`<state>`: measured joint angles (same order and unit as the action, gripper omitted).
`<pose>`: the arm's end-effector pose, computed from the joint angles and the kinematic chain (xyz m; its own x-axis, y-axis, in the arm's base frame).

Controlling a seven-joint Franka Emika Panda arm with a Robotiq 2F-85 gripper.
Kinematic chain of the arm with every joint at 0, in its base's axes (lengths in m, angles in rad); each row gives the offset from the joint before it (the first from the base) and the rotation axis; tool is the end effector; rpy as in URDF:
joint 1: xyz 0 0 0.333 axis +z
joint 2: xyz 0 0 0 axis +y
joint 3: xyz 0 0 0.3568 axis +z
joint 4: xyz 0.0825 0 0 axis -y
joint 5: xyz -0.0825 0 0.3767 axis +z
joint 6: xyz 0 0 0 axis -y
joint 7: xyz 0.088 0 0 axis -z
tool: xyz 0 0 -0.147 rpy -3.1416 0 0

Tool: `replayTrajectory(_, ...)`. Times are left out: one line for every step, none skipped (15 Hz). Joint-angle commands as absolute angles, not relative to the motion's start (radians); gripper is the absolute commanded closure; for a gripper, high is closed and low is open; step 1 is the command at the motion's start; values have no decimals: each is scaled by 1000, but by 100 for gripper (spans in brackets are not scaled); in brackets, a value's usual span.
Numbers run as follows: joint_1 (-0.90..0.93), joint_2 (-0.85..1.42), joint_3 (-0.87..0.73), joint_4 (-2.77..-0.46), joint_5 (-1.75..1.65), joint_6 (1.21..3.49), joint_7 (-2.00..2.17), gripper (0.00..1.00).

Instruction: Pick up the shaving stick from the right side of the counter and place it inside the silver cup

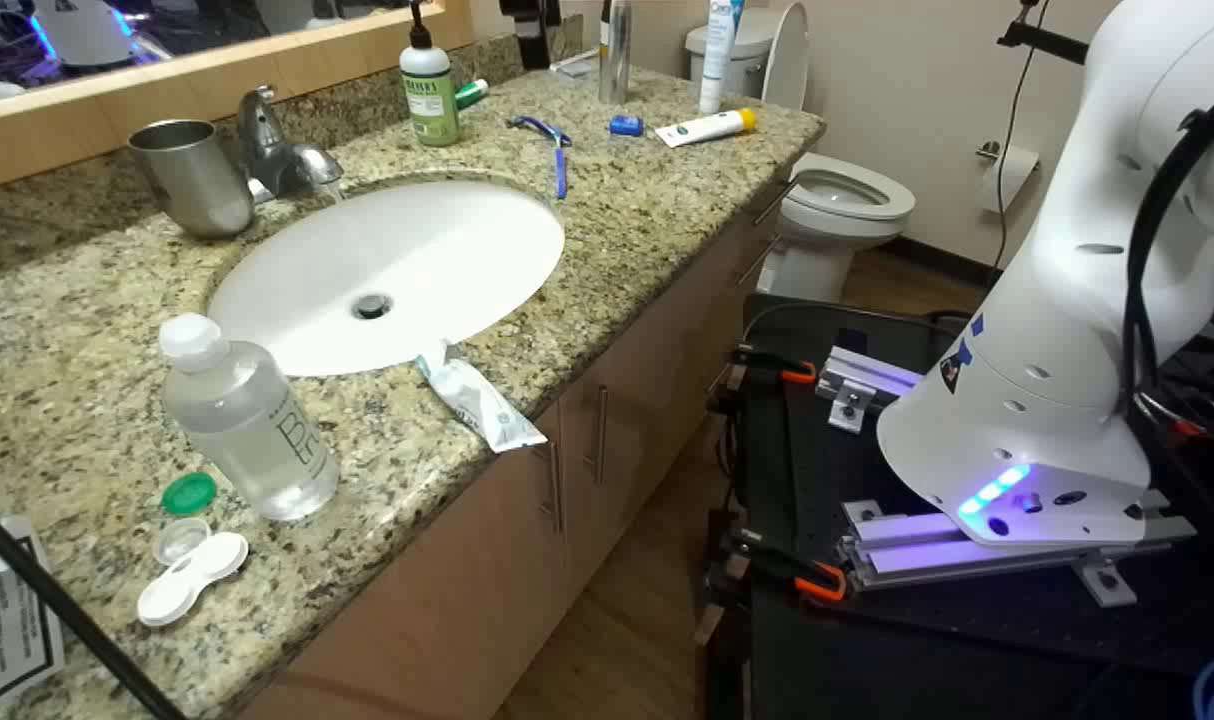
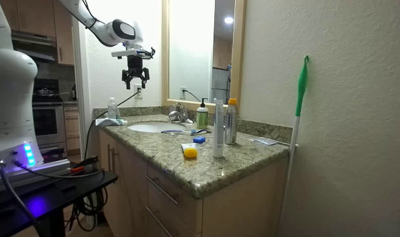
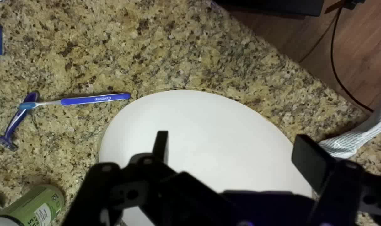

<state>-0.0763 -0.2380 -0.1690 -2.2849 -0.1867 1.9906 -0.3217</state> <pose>0.4310 -0.1293 0.4474 0.9826 0.1571 -0.0993 0.1668 -0.9810 0.0993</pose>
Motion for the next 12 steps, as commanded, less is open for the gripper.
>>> replayTrajectory(-85,-237,-160,-2284,-184,1989,-323,0)
replayTrajectory(-94,-206,-173,-2267,-173,2036,-314,0)
replayTrajectory(-110,-178,-195,-2249,-158,2096,-307,0)
replayTrajectory(-130,-149,-225,-2227,-131,2146,-301,0)
replayTrajectory(-151,-121,-258,-2206,-110,2190,-321,0)
replayTrajectory(-170,-103,-288,-2191,-72,2218,-335,0)
replayTrajectory(-190,-77,-318,-2171,-27,2241,-350,0)
replayTrajectory(-212,-42,-350,-2148,33,2258,-377,0)
replayTrajectory(-236,-1,-376,-2117,96,2273,-400,0)
replayTrajectory(-259,50,-398,-2085,168,2272,-423,0)
replayTrajectory(-282,92,-409,-2051,237,2251,-436,0)
replayTrajectory(-304,130,-409,-2026,302,2227,-435,0)
